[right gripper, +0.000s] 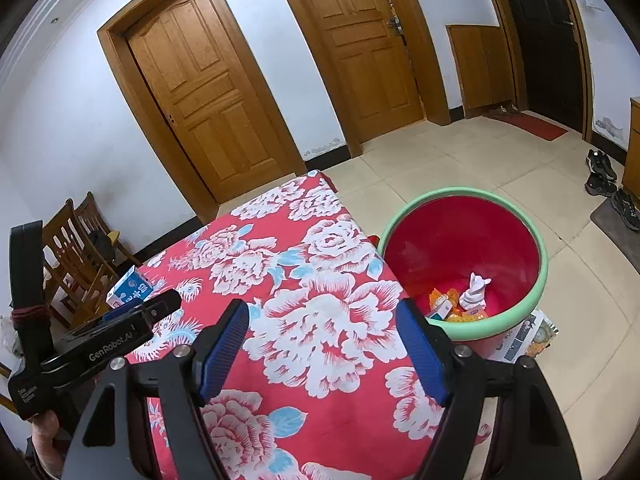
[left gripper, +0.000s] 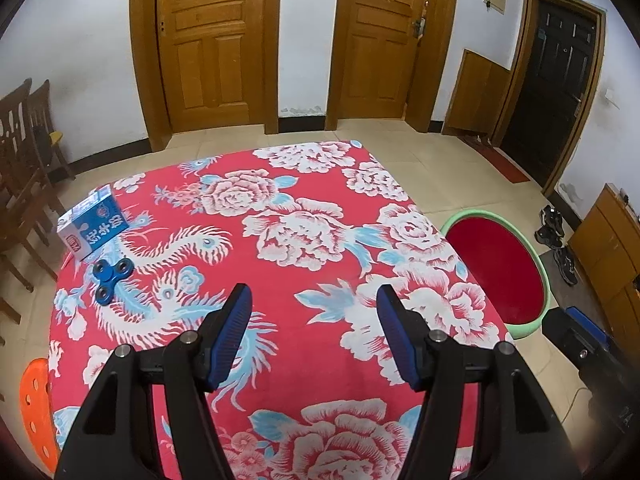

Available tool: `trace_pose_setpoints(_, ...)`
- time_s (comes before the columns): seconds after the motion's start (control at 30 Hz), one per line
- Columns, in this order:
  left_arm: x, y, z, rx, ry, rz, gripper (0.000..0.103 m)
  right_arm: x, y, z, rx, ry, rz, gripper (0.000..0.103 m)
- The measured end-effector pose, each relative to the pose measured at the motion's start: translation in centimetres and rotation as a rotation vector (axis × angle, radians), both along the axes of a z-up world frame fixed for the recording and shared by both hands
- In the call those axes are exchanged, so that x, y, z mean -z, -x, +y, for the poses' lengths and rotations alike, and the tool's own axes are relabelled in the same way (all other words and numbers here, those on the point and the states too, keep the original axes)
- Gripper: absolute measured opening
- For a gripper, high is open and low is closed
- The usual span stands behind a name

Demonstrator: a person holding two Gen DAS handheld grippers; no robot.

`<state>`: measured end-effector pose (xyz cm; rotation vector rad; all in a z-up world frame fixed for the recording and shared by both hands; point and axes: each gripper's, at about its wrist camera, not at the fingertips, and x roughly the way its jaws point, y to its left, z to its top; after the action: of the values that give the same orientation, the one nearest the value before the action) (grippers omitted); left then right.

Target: Collect trash

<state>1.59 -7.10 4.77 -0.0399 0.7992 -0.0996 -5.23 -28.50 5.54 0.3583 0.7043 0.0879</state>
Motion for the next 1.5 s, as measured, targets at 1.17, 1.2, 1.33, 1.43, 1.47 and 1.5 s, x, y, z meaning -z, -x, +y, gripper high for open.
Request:
trace_pose_setpoints(1.17, -0.32, 0.62, 0.63, -0.014, 0.006, -0.008, 0.064, -0.27, 0.24, 0.58, -0.011, 0.007, -0.010, 0.078)
trace_pose_setpoints(1.2, -0.32, 0.61, 0.62, -0.015, 0.005, -0.008, 0.064, -0.26, 0.24, 0.59, -0.011, 0.007, -0.010, 0.078)
trace_pose_setpoints(1.33, -0.31, 0.60, 0.64, -0.014, 0.005, -0.008, 0.064, -0.27, 0.25, 0.59, -0.011, 0.006, -0.010, 0.078)
trace_pose_setpoints(1.43, -0.34, 0.65, 0.66, -0.014, 0.006, -0.007, 0.064, -0.26, 0.25, 0.59, -0.011, 0.007, -0.010, 0.078)
trace_pose_setpoints(1.47, -0.30, 0.61, 0.65, -0.014, 0.005, -0.007, 0.064, -0.26, 0.25, 0.59, -0.011, 0.007, -0.010, 0.078)
trace_pose_setpoints(1.5, -0.31, 0.63, 0.66, -0.014, 0.005, -0.007, 0.064, -0.26, 0.25, 0.59, -0.011, 0.007, -0.010, 0.078)
